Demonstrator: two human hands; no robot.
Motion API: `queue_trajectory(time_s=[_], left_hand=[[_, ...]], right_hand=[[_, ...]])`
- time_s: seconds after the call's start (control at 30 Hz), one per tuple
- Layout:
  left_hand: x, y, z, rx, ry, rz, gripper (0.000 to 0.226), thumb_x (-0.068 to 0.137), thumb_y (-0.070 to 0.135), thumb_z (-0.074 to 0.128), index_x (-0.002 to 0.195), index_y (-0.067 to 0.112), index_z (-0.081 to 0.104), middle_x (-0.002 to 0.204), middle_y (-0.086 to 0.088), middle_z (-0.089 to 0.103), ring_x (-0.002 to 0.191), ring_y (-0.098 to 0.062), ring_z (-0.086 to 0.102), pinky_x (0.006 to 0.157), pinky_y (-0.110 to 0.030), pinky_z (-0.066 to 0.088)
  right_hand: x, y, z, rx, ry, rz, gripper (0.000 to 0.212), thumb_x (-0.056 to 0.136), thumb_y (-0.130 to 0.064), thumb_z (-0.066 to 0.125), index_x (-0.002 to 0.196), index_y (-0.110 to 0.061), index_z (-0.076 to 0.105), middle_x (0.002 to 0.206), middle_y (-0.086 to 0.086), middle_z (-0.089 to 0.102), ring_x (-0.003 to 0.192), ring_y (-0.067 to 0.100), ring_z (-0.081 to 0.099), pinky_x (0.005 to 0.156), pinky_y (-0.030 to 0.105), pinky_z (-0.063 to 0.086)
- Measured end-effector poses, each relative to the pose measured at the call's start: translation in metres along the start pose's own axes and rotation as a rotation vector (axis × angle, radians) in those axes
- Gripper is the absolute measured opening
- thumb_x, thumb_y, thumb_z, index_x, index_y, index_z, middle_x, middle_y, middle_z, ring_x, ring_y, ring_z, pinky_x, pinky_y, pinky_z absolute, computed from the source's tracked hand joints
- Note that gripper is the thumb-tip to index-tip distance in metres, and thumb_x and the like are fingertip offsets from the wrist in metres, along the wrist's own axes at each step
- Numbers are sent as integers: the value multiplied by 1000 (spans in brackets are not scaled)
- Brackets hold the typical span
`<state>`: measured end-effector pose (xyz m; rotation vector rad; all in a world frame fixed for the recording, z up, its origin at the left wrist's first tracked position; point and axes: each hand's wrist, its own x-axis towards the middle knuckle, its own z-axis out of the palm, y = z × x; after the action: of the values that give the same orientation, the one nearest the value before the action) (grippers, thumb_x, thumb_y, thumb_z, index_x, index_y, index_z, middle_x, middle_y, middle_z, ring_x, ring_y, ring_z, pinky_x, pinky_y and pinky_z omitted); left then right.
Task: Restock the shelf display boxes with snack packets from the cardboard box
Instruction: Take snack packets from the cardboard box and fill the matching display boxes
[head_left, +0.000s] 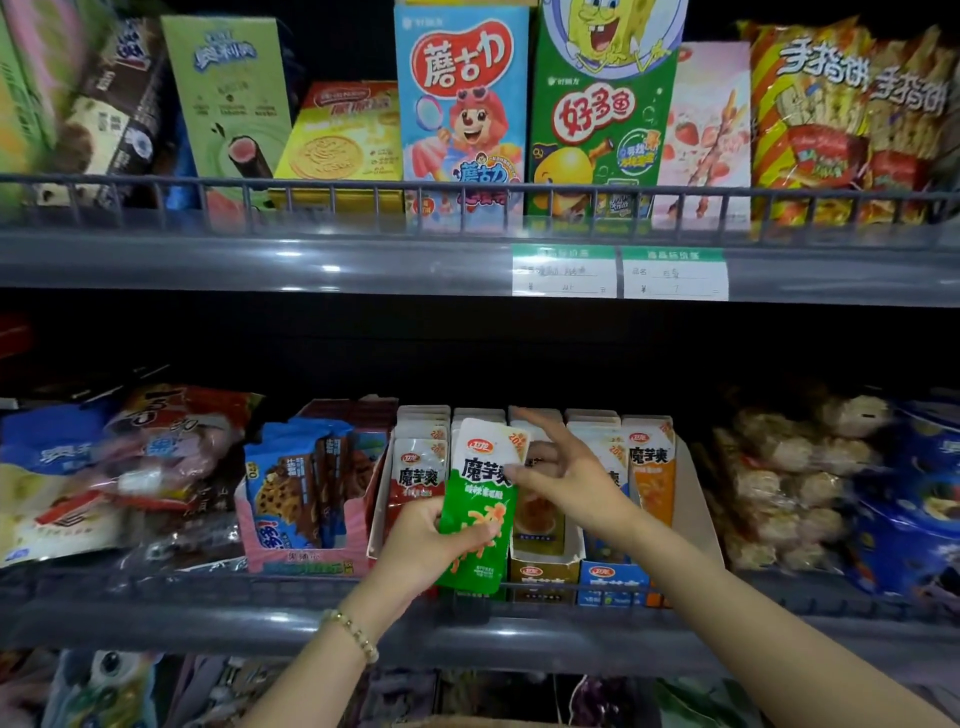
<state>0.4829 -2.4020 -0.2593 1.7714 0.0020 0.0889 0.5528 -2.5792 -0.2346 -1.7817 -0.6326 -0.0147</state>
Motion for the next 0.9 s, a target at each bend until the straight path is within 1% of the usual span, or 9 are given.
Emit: queue_trajectory(time_s=[0.1,0.17,0.23,0.33,0.4,0.5,0.63,0.77,0.9], left_hand=[[2,-3,1,14,13,96,13,77,15,76,89,15,70,80,4,74,74,-9,68,58,-15,50],[5,-8,-5,118,68,173,24,78,21,75,99,22,64,92,12,70,85,-5,65,66,-13,49],[6,-15,-16,286,144,208,43,77,28,75,113,31,50,102,17,59,92,-1,59,73,-15,49],[5,-30,-27,458,98,214,56,76,41,74,122,36,42,108,18,53,94,2,55,79,-17,48],[6,-39,-30,552,32,212,58,76,45,73,124,35,43,112,20,51,91,2,56,79,-15,48],[9,-44,-30,584,28,233,57,76,42,73,125,35,43,111,24,49,87,1,59,74,-13,49],[8,-43,-30,559,35,231,56,76,40,74,123,35,43,107,26,48,86,0,59,72,-13,48],[7,-44,-29,567,50,234,55,77,41,73,123,36,43,106,26,48,87,1,58,71,-13,47],[7,-45,-28,585,59,233,57,78,42,72,127,32,43,113,22,51,92,3,55,77,-13,46]], right_hand=[[0,-6,2,39,-16,18,58,83,-5,69,129,-32,46,100,16,67,84,17,70,68,23,57],[5,-13,1,104,87,7,50,83,3,66,121,-25,51,96,7,67,78,8,69,64,19,56],[13,-16,-4,161,228,-27,47,82,8,63,115,-23,53,100,3,66,78,8,67,61,18,55],[26,-11,-11,-87,331,-72,48,86,-4,66,125,-27,52,102,3,65,73,15,63,71,34,58],[34,-3,-6,-238,304,-37,49,87,-11,66,129,-33,50,102,1,63,72,15,58,74,37,56],[42,8,11,-484,218,-23,50,89,-21,64,132,-40,46,110,0,62,79,12,58,70,28,50],[45,26,25,-761,115,-50,50,90,-29,63,135,-38,44,106,3,62,97,23,60,74,29,44],[48,41,26,-853,99,-58,54,86,-31,67,136,-36,46,128,1,56,122,24,47,98,33,40],[44,42,24,-785,113,-82,55,85,-27,69,135,-29,47,125,1,51,118,22,48,95,28,39]])
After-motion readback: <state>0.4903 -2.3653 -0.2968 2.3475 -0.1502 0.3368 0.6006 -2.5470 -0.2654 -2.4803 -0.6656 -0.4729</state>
